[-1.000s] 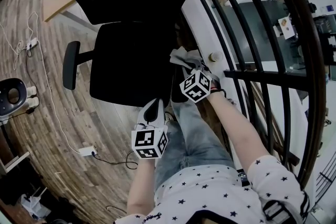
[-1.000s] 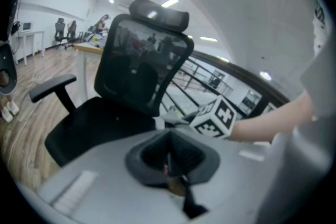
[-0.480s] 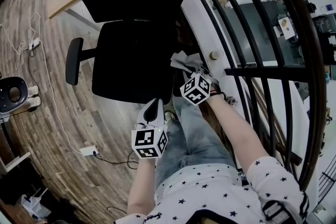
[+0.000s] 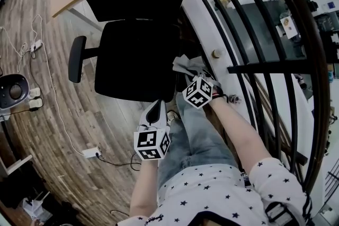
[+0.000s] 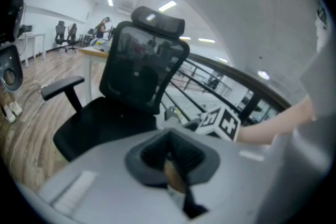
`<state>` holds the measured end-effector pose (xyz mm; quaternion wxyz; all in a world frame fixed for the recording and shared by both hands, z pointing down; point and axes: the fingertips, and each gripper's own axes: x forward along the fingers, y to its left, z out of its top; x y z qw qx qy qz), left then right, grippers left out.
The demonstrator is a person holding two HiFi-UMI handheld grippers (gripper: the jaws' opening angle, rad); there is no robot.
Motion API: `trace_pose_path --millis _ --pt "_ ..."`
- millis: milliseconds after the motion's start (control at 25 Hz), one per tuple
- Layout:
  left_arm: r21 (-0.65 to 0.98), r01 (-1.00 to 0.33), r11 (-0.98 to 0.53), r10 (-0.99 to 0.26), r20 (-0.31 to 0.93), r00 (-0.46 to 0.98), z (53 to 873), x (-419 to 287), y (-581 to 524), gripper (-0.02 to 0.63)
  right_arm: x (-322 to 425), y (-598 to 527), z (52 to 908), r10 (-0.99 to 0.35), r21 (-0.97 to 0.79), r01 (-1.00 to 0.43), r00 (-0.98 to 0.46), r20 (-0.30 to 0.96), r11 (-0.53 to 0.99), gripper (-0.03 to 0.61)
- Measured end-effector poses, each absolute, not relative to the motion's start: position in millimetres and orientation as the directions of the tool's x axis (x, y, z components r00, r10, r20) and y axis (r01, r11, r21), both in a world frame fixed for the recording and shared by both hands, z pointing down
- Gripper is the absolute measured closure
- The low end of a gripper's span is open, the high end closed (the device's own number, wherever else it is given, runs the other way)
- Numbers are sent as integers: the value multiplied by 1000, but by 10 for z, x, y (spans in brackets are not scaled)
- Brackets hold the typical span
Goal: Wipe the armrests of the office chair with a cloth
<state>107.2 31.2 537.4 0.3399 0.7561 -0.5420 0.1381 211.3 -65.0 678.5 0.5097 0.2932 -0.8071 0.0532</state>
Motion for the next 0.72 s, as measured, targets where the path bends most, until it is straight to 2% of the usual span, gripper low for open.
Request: trace_pose_path --millis 720 --pt "367 -913 -179 -735 567 372 5303 963 627 606 2016 -168 6780 -390 184 -520 -321 863 834 554"
